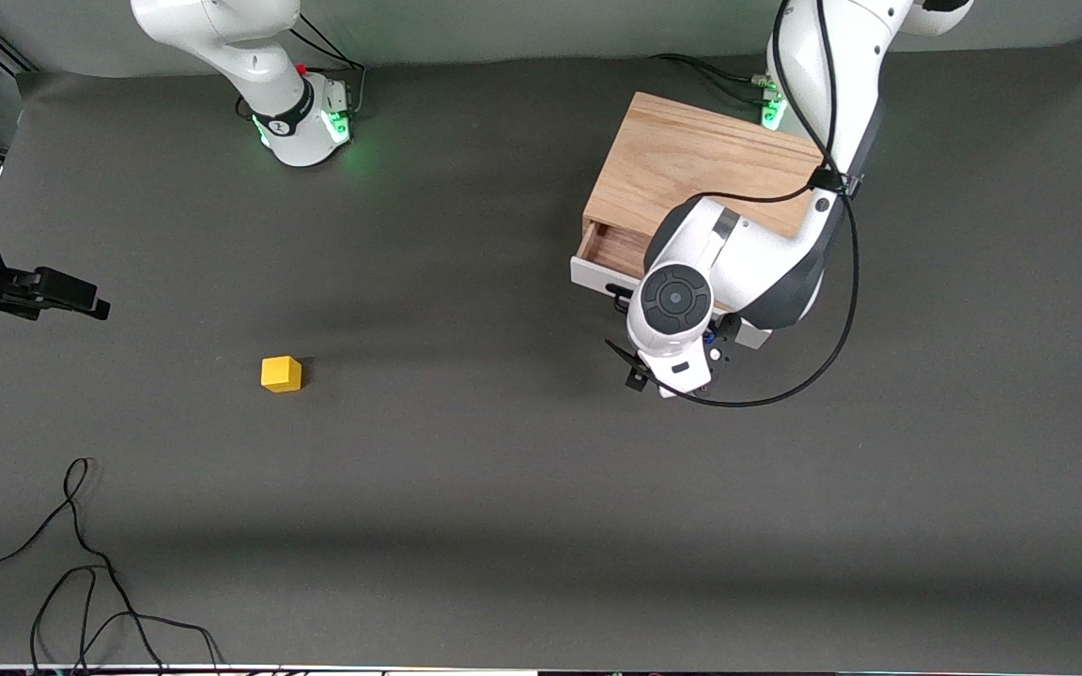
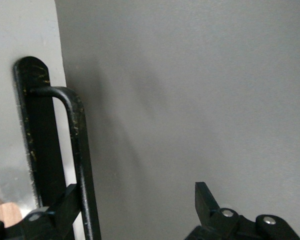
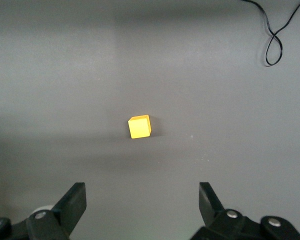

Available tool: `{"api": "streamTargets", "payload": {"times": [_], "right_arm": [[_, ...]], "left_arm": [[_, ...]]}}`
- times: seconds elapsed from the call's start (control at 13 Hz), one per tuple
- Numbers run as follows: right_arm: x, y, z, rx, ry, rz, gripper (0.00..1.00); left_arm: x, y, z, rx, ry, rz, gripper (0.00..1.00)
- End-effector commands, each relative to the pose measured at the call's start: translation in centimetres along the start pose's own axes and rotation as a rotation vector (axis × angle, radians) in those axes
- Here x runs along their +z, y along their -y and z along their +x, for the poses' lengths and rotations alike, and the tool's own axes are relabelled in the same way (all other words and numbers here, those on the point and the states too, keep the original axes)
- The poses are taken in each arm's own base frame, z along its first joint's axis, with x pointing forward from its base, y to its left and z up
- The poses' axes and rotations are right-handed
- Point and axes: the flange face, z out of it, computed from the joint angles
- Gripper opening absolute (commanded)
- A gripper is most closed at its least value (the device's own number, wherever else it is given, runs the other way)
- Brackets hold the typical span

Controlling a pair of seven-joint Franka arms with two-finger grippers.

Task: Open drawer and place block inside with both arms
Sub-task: 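Pull the drawer handle outward with the left gripper to open it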

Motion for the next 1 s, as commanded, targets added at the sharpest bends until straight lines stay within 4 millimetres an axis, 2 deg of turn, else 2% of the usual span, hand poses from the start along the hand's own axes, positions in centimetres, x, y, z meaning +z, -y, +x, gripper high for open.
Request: {"api": "streamTargets", "payload": {"times": [0.0,0.15,0.92], "right_arm": [[-1.2,0.9,-0.7,-0.011,-0.01,0.008,1.0],[-1.5,1.3,-1.2,-0.021,-0.014,0.007,1.0],[-0.9,1.6,-0.9,-0.025,-0.002,-0.005,1.0]], "left_arm": [[-0.7,-2.6,-0.4,-0.019,0.013,-0.067,1.0],[-1.1,-2.9,-0.4,-0.018,0.015,-0.098,1.0],[-2.8,-4.4,-0.3,-0.018,0.026,-0.241,1.0]]}}
